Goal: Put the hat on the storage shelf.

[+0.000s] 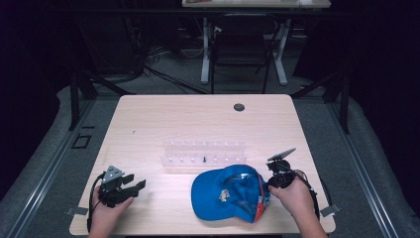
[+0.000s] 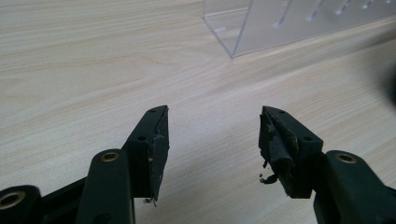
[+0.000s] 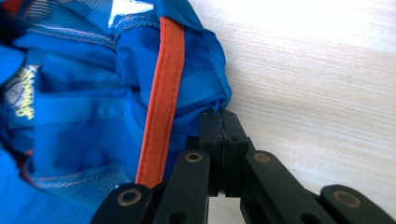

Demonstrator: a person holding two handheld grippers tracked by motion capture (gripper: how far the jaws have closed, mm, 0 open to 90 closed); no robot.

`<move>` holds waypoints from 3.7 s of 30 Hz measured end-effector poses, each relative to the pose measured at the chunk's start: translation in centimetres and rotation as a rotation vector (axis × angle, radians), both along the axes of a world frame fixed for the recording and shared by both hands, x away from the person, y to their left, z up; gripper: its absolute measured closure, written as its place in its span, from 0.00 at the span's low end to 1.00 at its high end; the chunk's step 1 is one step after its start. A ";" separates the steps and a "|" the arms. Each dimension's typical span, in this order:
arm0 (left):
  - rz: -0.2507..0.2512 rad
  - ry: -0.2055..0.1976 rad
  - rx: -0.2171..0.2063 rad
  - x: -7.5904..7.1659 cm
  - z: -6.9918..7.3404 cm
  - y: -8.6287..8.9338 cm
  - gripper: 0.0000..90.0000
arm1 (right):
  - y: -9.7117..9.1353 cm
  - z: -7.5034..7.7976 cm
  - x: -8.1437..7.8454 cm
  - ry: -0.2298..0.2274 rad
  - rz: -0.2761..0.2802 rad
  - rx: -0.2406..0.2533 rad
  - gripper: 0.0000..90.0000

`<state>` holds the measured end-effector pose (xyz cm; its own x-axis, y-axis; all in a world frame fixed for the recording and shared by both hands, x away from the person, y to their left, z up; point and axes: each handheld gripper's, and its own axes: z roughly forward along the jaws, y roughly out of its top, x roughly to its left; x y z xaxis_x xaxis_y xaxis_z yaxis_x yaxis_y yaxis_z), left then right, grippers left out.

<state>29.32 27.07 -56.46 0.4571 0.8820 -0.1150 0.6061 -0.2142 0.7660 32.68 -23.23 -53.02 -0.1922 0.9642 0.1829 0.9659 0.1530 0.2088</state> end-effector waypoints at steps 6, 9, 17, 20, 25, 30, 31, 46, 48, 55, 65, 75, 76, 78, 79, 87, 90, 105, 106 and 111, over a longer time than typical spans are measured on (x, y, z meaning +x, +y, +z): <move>0.004 -0.008 -0.005 0.0 -0.1 0.0 0.48 | -0.3 1.6 -0.3 -0.007 0.013 -0.008 1.00; 0.005 -0.008 -0.003 0.0 -0.1 0.0 0.48 | -0.4 2.1 -0.4 -0.008 0.020 -0.005 1.00; 0.004 -0.008 -0.004 0.0 -0.1 0.0 0.48 | -1.1 4.1 -0.4 0.000 0.027 -0.029 1.00; 0.000 -0.004 -0.003 0.0 -0.1 0.0 0.48 | -1.4 4.7 -0.3 0.006 0.029 -0.049 1.00; 0.002 -0.005 -0.005 0.0 -0.1 0.0 0.48 | -2.0 5.8 -0.3 0.020 0.032 -0.032 1.00; 0.002 -0.006 -0.006 0.0 -0.2 0.0 0.48 | -2.5 6.8 -0.3 0.019 0.025 -0.012 1.00; 0.003 -0.004 -0.003 0.0 -0.1 -0.1 0.48 | -2.5 7.1 -0.4 0.002 0.010 -0.010 1.00; 0.003 -0.004 -0.004 0.0 -0.2 -0.1 0.48 | -3.1 9.9 -0.3 0.036 0.010 0.069 1.00; 0.003 -0.003 -0.005 0.0 -0.2 -0.1 0.48 | -3.2 10.3 -0.3 0.045 0.012 0.099 1.00; 0.002 -0.003 -0.003 0.0 -0.2 -0.1 0.48 | -3.7 11.4 -0.2 0.070 0.027 0.174 1.00; 0.001 -0.004 -0.003 -0.1 -0.2 -0.1 0.48 | -4.2 11.7 -0.1 0.091 -0.014 0.289 1.00; 0.000 -0.004 -0.003 -0.1 -0.2 -0.2 0.48 | -4.7 12.2 0.0 0.095 -0.057 0.390 1.00; 0.000 -0.004 -0.002 -0.1 -0.2 -0.2 0.48 | -4.8 12.3 0.0 0.095 -0.056 0.393 1.00; -0.003 -0.001 0.000 -0.1 -0.1 -0.2 0.48 | -4.8 12.5 -0.1 0.095 -0.068 0.419 1.00; -0.004 -0.001 -0.001 -0.1 -0.2 -0.2 0.48 | -4.8 12.6 -0.1 0.094 -0.059 0.433 1.00; 0.004 -0.004 0.010 -0.1 -0.2 -0.3 0.49 | -4.8 14.0 -0.3 0.084 -0.017 0.528 1.00; 0.004 -0.006 0.006 -0.1 -0.3 -0.3 0.49 | -4.6 14.7 -0.5 0.066 -0.014 0.551 1.00; 0.001 0.007 0.011 0.0 -0.2 -0.3 0.48 | -3.0 17.3 -0.5 0.029 0.036 0.690 1.00; 0.001 0.006 0.011 0.0 -0.3 -0.4 0.48 | -3.0 17.3 -0.5 0.029 0.039 0.697 1.00; -0.005 0.000 0.004 0.0 -0.3 -0.5 0.48 | -2.6 18.1 -0.4 0.016 0.050 0.725 1.00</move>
